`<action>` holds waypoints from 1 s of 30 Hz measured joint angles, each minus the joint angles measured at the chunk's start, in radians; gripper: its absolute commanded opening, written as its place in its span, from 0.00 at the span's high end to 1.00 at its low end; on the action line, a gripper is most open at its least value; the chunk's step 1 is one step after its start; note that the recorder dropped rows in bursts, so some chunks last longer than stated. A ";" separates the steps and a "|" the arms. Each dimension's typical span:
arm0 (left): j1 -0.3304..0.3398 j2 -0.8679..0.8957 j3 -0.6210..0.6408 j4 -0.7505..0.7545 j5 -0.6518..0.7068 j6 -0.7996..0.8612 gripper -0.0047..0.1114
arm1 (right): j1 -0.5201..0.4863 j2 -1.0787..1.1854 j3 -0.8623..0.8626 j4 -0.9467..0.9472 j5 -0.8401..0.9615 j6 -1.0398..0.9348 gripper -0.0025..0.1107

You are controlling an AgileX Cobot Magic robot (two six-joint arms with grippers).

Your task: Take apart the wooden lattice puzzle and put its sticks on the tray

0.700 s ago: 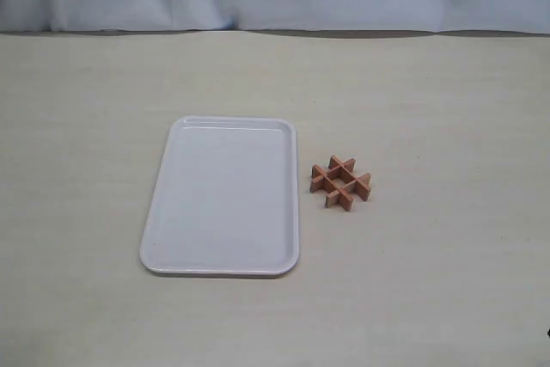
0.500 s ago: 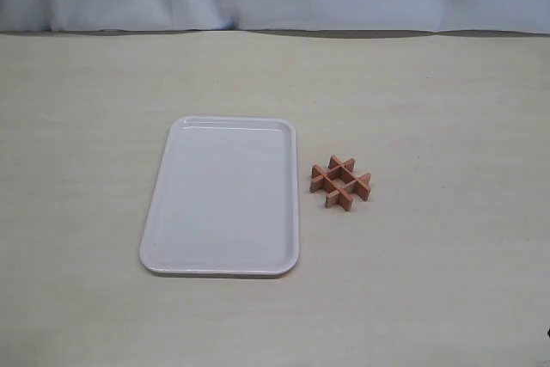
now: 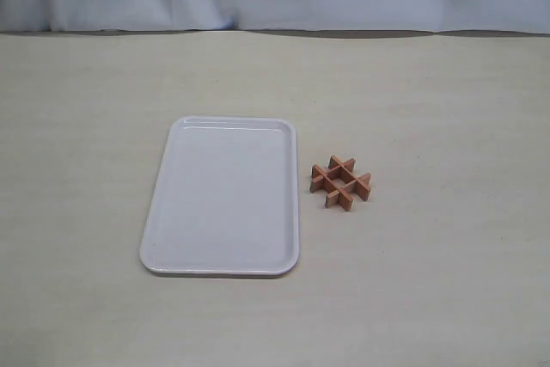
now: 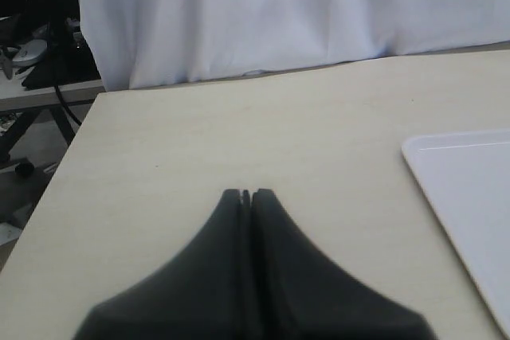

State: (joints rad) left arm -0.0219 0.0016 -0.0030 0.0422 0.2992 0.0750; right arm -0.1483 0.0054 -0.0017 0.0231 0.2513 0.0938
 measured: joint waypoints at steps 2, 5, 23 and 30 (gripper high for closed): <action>0.000 0.000 0.000 0.000 -0.002 0.000 0.96 | 0.000 0.000 0.000 0.000 -0.120 0.000 0.94; 0.000 0.000 0.000 0.000 -0.002 0.000 0.96 | 0.000 0.000 0.000 0.000 -0.259 0.000 0.94; 0.000 0.000 0.000 0.000 -0.002 0.000 0.96 | 0.000 0.000 0.000 0.201 -0.372 0.371 0.94; 0.000 0.000 0.000 0.000 -0.002 0.000 0.96 | 0.000 0.000 0.000 0.201 -0.472 0.369 0.94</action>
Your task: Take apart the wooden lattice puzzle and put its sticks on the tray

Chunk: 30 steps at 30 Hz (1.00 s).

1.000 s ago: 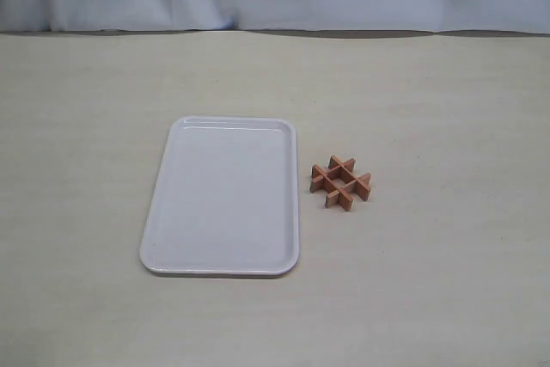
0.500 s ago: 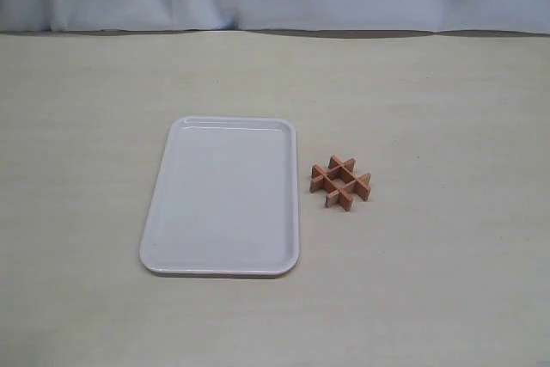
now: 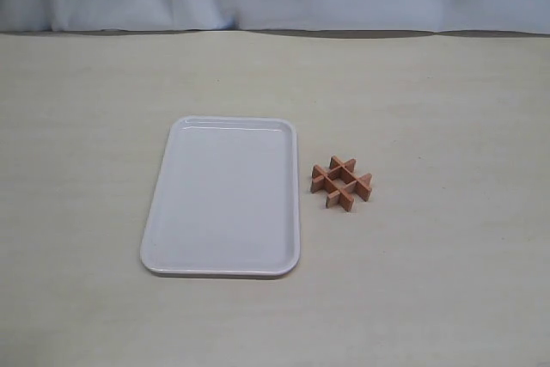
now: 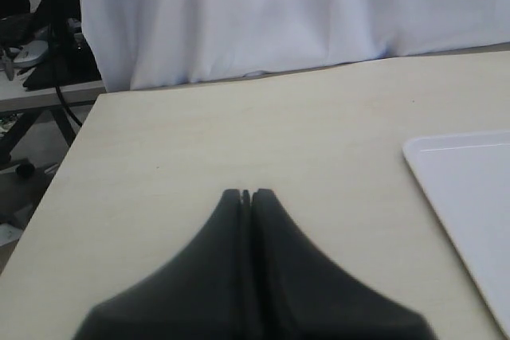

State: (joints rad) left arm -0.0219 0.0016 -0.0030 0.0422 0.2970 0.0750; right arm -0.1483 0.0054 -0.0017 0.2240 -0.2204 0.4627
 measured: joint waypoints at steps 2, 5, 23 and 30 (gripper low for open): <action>0.000 0.000 0.000 0.000 0.000 0.000 0.96 | 0.000 0.035 -0.017 0.000 -0.065 0.000 0.94; 0.000 0.000 0.000 0.000 0.000 0.000 0.96 | 0.000 0.156 -0.134 -0.041 -0.073 -0.006 0.94; 0.000 0.000 0.000 0.000 0.000 0.000 0.96 | 0.005 1.223 -0.826 -0.251 0.759 -0.447 0.94; 0.000 0.000 0.000 0.000 0.000 0.000 0.96 | 0.171 1.512 -0.863 -0.140 0.803 -0.637 0.94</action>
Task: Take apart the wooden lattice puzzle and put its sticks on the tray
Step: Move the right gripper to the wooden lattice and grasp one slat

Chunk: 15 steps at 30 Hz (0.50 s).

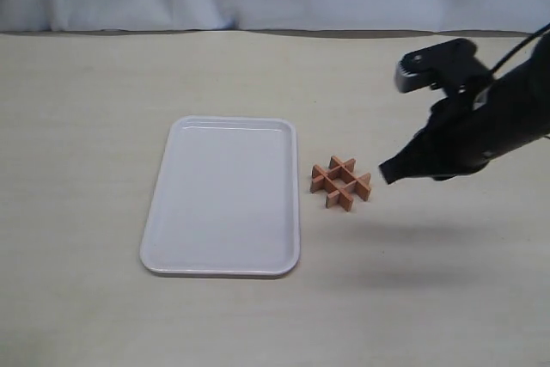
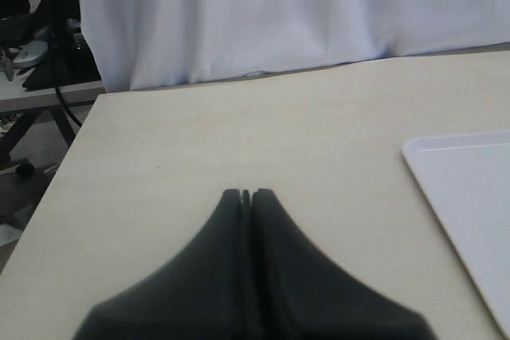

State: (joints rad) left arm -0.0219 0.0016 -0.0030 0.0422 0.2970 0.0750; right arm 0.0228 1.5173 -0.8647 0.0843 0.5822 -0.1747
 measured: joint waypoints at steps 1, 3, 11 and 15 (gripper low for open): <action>0.000 0.000 0.000 0.000 0.000 0.000 0.96 | 0.022 0.029 -0.009 0.000 0.000 0.000 0.94; 0.000 0.000 0.000 0.000 0.000 0.000 0.96 | 0.067 0.079 -0.029 0.000 -0.015 -0.004 0.91; 0.000 0.000 0.000 0.000 0.000 0.000 0.96 | 0.106 0.210 -0.046 0.000 -0.084 0.007 0.59; 0.000 0.000 0.000 0.000 0.000 0.000 0.96 | 0.108 0.239 -0.046 -0.028 -0.108 0.009 0.59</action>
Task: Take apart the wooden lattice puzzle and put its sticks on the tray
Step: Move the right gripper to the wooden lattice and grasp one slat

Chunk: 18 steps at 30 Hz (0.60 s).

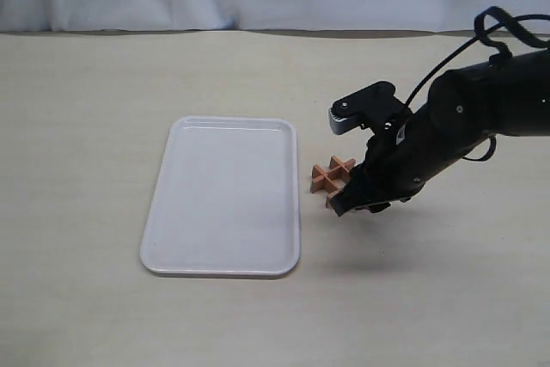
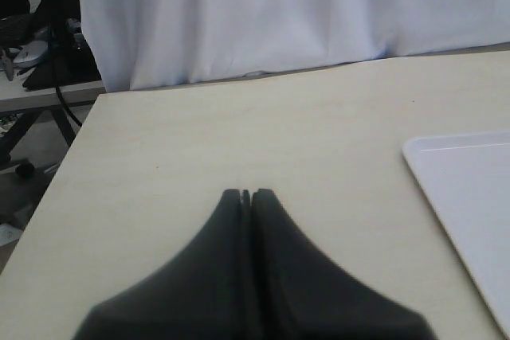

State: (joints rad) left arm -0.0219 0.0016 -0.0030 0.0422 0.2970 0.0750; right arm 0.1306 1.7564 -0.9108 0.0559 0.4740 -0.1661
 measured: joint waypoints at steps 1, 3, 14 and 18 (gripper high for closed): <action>0.000 0.000 0.000 0.000 0.000 0.000 0.96 | 0.000 0.008 0.000 -0.013 -0.008 0.005 0.59; 0.000 0.000 0.000 0.000 0.000 0.000 0.96 | 0.000 0.020 0.000 -0.034 -0.022 0.025 0.59; 0.000 0.000 0.000 0.000 0.000 0.000 0.96 | 0.000 0.088 -0.004 -0.086 -0.110 0.046 0.64; 0.000 0.000 0.000 0.000 0.000 0.000 0.96 | 0.000 0.088 -0.007 -0.090 -0.126 0.046 0.70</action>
State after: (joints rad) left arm -0.0219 0.0016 -0.0030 0.0422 0.2970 0.0750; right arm 0.1306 1.8446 -0.9173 -0.0337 0.3476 -0.1197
